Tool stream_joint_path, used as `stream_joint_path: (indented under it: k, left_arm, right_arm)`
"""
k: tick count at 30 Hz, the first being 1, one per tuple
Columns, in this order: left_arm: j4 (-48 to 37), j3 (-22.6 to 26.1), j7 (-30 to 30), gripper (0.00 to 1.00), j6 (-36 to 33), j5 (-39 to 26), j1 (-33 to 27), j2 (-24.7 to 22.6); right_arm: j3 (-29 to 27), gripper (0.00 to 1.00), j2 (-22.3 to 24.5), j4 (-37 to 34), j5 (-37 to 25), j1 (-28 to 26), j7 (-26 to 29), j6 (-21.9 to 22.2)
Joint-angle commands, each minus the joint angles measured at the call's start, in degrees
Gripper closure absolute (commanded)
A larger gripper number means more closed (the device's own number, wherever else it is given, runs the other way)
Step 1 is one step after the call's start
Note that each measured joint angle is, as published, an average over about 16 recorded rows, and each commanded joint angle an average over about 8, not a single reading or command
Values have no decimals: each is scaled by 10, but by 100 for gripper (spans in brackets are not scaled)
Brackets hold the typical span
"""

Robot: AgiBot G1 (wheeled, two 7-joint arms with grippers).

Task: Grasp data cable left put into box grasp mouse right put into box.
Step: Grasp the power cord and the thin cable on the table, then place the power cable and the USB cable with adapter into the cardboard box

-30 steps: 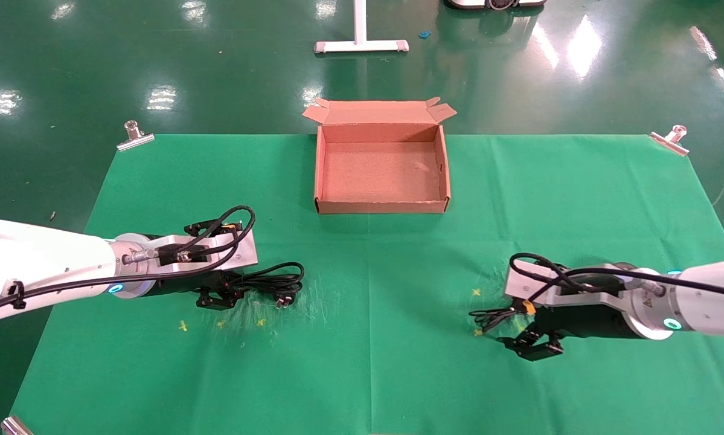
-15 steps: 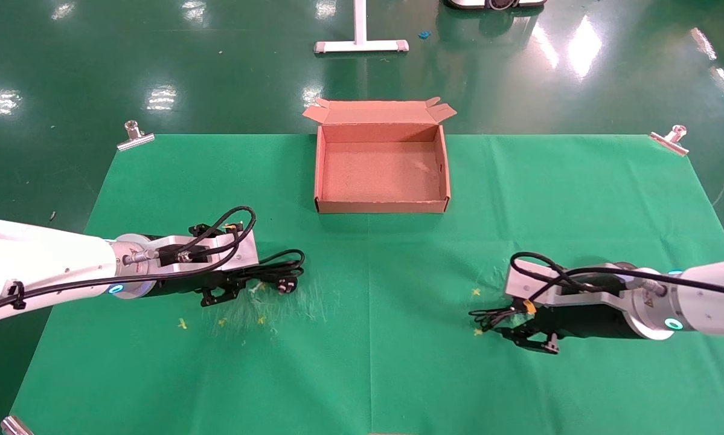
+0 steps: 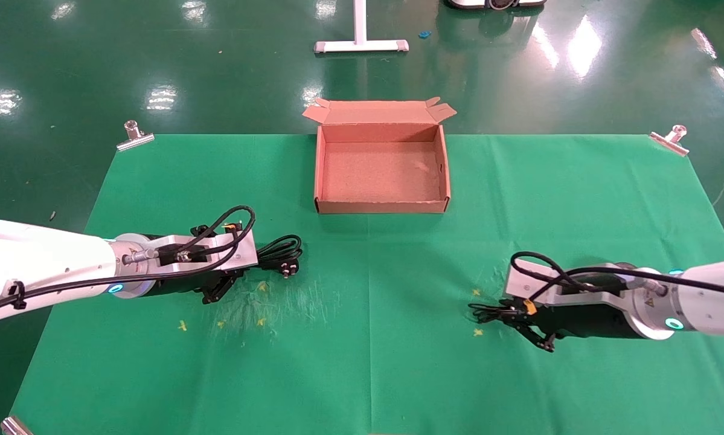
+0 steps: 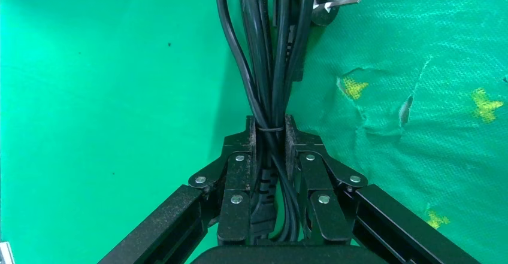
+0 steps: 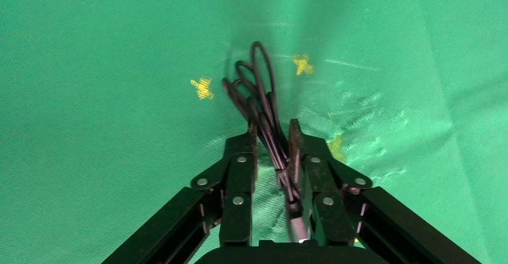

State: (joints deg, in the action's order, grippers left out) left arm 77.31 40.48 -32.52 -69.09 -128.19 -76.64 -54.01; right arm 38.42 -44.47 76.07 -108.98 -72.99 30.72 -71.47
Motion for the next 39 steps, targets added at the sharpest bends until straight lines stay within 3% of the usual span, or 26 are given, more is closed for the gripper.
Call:
stream_joint_path:
  k: [1, 12, 16, 21, 29, 30, 37, 38, 39]
  left_arm:
    - [-1, 0, -1, 100, 2, -3, 1, -1]
    - [-9, -29, 39, 100, -52, 114, -51, 11]
    - [-17, -44, 62, 100, -37, 139, -79, -5]
    - [-65, -42, 110, 100, 44, 116, -102, -74]
    - [-239, -11, 223, 100, 198, 95, -122, -217]
    - [-257, -3, 237, 96, 212, 101, -124, -227]
    - [-322, 80, 289, 8, 282, 163, -138, -244]
    - [-326, 91, 290, 0, 288, 172, -141, -244]
    - [-330, 101, 291, 0, 294, 181, -144, -244]
  right_arm:
    - [0, 100, 0, 0, -1, 0, 0, 0]
    - [-19, 100, 21, 0, 24, -15, -3, -3]
    - [-37, 100, 39, 3, 40, -30, -2, 0]
    - [-63, 100, 68, 5, 58, -53, -3, 4]
    - [-104, 100, 130, 12, 95, -87, -7, -8]
    - [-109, 100, 138, 13, 100, -91, -8, -10]
    - [-139, 100, 181, 14, 136, -112, -14, -20]
    - [-143, 100, 184, 14, 142, -114, -14, -19]
    - [-147, 100, 187, 14, 147, -116, -13, -18]
